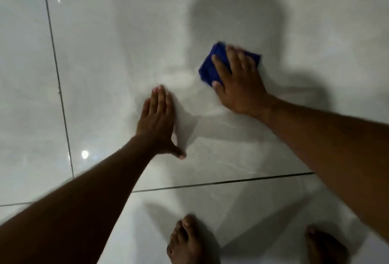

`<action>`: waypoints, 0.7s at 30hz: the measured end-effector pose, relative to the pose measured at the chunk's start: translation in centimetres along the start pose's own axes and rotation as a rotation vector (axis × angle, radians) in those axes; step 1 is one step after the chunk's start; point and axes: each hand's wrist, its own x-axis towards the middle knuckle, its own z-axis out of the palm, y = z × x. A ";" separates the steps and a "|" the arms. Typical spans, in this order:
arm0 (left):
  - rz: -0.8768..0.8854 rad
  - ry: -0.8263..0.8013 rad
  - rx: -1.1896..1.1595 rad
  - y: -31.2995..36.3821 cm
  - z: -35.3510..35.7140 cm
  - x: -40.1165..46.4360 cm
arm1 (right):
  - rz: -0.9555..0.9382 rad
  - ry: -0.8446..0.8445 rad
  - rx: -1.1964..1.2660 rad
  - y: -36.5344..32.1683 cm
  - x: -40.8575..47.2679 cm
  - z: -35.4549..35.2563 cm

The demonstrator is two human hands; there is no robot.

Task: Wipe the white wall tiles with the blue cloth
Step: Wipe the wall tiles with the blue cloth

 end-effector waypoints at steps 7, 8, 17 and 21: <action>-0.068 -0.020 -0.001 1.9 -0.8 -1.5 | -0.571 -0.299 0.073 -2.7 -13.8 0.2; -0.067 -0.020 -0.002 2.1 -0.8 -1.5 | -0.659 -0.263 0.019 -0.6 -11.9 0.3; -0.032 0.037 -0.002 0.7 0.0 -2.0 | -0.199 -0.091 0.152 -7.7 -8.4 1.2; -0.007 0.029 0.000 0.9 -0.2 -1.4 | -0.534 -0.087 0.026 -3.4 -3.9 0.7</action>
